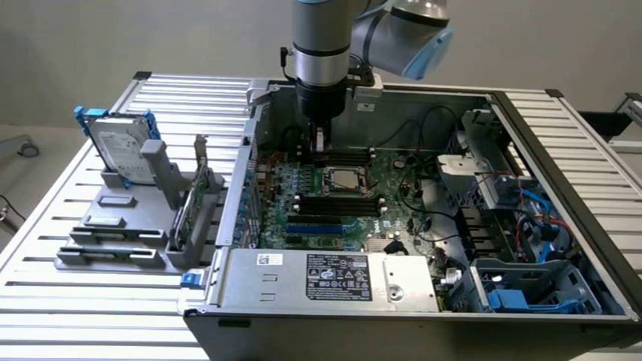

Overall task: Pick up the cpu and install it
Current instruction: 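Close the cpu cover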

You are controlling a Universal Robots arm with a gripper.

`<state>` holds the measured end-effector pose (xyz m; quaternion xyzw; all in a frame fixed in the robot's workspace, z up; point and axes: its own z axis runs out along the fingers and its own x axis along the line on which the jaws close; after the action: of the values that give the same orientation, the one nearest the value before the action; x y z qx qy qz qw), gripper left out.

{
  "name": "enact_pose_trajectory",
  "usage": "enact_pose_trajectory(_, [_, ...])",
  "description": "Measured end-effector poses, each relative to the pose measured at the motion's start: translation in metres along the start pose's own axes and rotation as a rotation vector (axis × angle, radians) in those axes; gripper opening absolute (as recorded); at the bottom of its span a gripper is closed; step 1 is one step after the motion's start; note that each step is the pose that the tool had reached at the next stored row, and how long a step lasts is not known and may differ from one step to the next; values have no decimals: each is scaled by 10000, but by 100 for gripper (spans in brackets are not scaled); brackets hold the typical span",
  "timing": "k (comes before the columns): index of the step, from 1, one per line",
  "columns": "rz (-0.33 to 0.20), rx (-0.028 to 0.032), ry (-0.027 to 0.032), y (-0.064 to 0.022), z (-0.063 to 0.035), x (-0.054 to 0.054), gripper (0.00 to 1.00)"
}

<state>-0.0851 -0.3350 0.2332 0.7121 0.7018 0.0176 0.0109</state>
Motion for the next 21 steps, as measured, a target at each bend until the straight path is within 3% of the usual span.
enact_pose_trajectory(13, [1,2,3,29,-30,2,11])
enact_pose_trajectory(21, [1,2,6,297,-201,6,11])
